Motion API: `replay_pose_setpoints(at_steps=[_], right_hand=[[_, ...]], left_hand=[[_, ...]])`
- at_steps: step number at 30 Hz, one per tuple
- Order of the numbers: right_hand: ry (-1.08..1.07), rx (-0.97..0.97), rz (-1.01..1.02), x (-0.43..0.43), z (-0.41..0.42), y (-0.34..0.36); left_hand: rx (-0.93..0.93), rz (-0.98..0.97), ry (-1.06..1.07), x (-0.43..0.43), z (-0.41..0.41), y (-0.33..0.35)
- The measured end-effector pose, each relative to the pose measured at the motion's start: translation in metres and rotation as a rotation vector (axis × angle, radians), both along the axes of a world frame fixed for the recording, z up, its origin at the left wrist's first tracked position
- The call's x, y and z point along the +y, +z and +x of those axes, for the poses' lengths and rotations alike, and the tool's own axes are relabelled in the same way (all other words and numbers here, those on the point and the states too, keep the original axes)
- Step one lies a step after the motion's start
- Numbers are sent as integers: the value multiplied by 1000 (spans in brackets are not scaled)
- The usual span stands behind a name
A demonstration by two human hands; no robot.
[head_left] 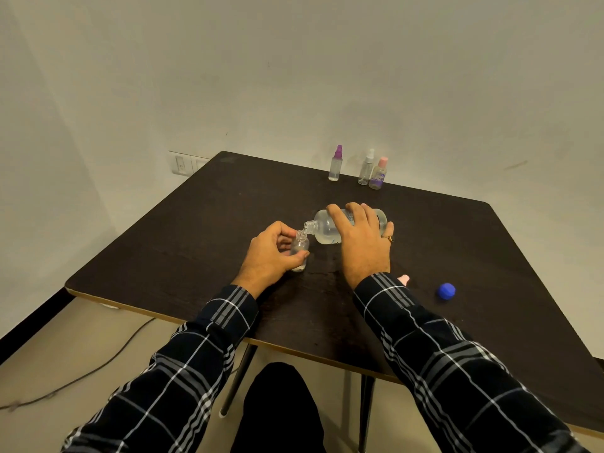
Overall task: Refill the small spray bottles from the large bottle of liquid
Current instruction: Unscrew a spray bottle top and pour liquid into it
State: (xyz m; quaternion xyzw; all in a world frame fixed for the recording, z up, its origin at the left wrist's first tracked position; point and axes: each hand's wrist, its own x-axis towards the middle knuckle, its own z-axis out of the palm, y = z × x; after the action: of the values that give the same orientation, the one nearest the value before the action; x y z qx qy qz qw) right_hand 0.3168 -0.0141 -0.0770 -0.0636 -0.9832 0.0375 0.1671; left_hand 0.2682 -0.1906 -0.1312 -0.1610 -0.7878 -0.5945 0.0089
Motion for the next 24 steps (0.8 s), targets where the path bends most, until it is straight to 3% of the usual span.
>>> replay_pose_setpoints(at_steps=[24], right_hand=[[-4,-3,1,0,1,0]], left_hand=[[13,-16,2,0,0,1]])
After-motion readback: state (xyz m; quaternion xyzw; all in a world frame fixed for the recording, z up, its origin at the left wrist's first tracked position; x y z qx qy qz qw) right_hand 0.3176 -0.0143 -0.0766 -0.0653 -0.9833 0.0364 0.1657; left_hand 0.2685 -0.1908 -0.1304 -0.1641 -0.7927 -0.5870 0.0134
